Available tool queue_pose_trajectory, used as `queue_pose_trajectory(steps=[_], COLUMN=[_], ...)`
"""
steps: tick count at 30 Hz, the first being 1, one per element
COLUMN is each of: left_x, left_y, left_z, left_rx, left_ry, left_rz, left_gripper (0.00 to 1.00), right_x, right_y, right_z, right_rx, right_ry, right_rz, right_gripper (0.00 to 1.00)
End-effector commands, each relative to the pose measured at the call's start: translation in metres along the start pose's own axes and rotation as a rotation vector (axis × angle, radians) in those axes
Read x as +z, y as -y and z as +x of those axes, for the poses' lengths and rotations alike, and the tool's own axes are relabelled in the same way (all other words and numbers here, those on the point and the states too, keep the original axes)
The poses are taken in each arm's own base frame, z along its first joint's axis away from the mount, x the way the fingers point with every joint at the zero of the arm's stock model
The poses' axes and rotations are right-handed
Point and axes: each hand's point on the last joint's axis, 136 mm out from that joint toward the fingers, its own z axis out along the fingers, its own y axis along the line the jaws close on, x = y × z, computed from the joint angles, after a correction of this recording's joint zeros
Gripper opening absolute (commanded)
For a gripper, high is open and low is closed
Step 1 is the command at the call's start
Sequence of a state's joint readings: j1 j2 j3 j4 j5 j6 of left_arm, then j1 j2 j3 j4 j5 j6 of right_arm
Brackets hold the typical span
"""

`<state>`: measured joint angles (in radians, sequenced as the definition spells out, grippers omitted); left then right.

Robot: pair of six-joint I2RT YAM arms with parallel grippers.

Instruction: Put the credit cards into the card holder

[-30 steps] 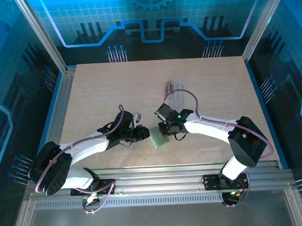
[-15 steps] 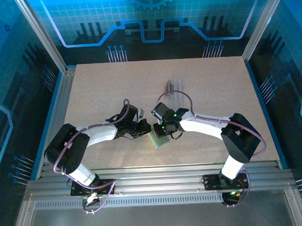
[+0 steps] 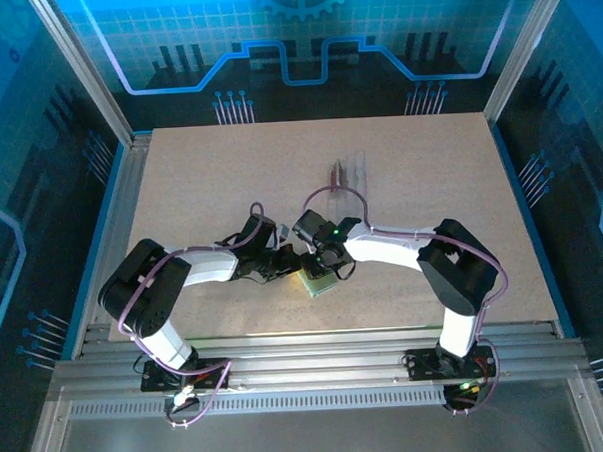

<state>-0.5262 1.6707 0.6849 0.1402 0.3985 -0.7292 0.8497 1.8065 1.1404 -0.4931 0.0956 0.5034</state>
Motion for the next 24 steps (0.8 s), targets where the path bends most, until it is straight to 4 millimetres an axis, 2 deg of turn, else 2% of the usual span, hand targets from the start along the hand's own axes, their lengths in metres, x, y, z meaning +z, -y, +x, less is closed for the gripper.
queue_pose_trajectory(steps=[1, 9, 13, 20, 24], left_x=[0.006, 0.009, 0.010, 0.012, 0.014], left_y=[-0.035, -0.038, -0.038, -0.040, -0.044], left_z=[0.022, 0.022, 0.023, 0.022, 0.023], left_rx=[-0.025, -0.027, -0.025, -0.022, -0.023], left_ry=[-0.067, -0.072, -0.075, -0.077, -0.084], left_rz=[-0.095, -0.096, -0.097, -0.104, -0.113], left_gripper=[0.00, 0.00, 0.00, 0.00, 0.00], right_x=[0.011, 0.025, 0.034, 0.044, 0.039], right_y=[0.002, 0.021, 0.026, 0.035, 0.035], right_z=[0.009, 0.025, 0.035, 0.045, 0.042], right_rx=[-0.038, -0.097, -0.099, -0.099, -0.095], right_ry=[-0.041, -0.069, -0.088, -0.111, -0.102], right_rz=[0.043, 0.253, 0.286, 0.316, 0.316], right_gripper=[0.33, 0.34, 0.31, 0.20, 0.08])
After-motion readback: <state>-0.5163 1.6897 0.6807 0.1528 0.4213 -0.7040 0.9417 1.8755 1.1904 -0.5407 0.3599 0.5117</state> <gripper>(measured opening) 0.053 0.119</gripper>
